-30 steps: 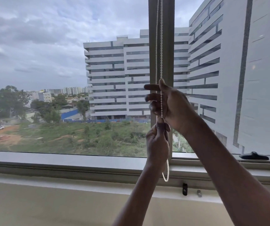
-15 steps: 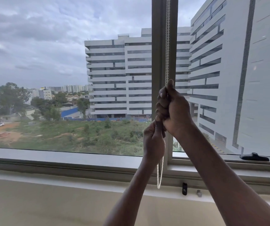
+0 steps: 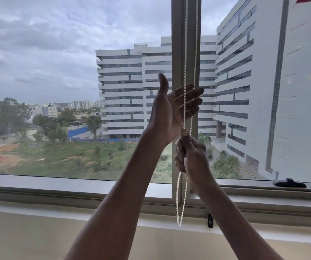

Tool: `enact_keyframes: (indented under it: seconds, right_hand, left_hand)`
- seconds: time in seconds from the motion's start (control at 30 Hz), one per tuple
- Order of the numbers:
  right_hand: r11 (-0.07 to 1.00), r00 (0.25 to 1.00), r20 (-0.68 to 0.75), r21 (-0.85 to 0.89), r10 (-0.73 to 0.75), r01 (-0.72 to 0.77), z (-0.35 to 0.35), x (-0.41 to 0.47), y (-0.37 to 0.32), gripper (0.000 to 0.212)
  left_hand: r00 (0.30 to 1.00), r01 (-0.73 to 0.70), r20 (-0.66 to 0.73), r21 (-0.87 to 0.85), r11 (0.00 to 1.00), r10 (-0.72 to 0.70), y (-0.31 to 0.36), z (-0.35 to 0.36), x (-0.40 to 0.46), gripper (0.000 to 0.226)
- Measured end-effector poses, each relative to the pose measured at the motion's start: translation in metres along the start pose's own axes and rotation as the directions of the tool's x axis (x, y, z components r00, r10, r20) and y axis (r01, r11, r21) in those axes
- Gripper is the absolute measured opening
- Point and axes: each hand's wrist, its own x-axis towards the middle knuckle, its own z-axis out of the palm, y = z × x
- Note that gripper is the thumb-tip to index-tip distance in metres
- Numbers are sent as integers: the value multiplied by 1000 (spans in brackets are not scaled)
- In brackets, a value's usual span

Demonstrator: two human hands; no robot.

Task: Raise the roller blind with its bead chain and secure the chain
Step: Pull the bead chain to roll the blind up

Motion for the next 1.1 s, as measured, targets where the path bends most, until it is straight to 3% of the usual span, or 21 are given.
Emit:
enact_keyframes:
  seconds: [0.2,0.33,0.5,0.6,0.7,0.97,1.1]
  right_hand:
    - [1000,1000,4,21,22,-22,-3,0,1,55]
    - [999,999,15,37,37,-38,-3,1,0,59]
    - [989,986,128,93,103,-115,-14,4,3,50]
    - [990,969,207,7,135,-139,-22,10,-5,47]
    - [987,978,153,-87,144,-132,-25,30,-25,73]
    - [987,963,227,25,148,-158,3,65,-84,56]
    - [975,977,114,109,183,-195,12,59,-66,46]
  left_hand:
    - [990,-45,-138,-133,990,26,-9,19,0,45]
    - [976,-110,-205,-158,981,76,-13,18,0,34]
    - [965,-177,-215,-126,976,147,-18,15,-4,37]
    - [960,-205,-215,-108,973,179,-23,7,-9,37]
    - [954,-230,-218,-87,969,207,-34,-1,-16,37]
    - [944,-160,-274,112,981,185,-105,-15,-46,47]
    - [925,-157,-311,205,966,217,-116,-20,-49,50]
